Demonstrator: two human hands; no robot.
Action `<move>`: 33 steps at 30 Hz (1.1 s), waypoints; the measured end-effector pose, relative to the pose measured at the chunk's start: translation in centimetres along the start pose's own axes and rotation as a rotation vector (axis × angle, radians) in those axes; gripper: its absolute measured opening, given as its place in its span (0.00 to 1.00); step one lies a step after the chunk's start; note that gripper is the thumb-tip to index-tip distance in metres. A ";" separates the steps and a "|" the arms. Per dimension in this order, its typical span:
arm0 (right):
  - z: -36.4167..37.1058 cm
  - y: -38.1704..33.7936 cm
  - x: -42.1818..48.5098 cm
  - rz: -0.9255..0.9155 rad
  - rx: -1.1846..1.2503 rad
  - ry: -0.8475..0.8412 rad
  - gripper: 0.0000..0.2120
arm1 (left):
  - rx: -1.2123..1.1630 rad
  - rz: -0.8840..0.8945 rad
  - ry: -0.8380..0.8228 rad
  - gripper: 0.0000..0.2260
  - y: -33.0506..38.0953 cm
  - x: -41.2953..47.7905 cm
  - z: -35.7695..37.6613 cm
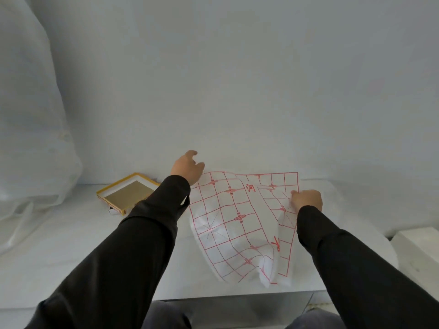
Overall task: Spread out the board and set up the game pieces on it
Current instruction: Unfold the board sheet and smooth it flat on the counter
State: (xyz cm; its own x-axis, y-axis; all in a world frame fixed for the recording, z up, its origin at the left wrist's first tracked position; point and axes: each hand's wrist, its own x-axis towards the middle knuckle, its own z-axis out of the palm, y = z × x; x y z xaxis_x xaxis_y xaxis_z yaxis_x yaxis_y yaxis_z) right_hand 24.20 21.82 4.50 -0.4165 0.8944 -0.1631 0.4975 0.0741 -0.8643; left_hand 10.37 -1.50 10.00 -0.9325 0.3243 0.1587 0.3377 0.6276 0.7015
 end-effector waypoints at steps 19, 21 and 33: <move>3.0 5.5 2.7 0.199 0.069 -0.070 0.11 | 0.727 -0.010 -0.792 0.27 0.8 -5.7 9.8; 2.8 5.9 2.4 0.220 0.104 -0.081 0.11 | 0.651 -0.123 -0.796 0.29 -1.0 -6.7 11.0; 2.9 7.1 -1.2 -0.091 -0.275 -0.047 0.16 | 0.788 0.015 -0.613 0.38 -8.0 -5.9 10.6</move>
State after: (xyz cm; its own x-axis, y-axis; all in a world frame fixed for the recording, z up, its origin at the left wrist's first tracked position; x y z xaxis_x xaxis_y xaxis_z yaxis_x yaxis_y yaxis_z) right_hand 26.00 20.02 -2.78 -0.5002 0.8578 -0.1181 0.6412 0.2752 -0.7163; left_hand 14.54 -0.91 -3.88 -0.7755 0.5059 -0.3778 0.5445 0.8387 0.0054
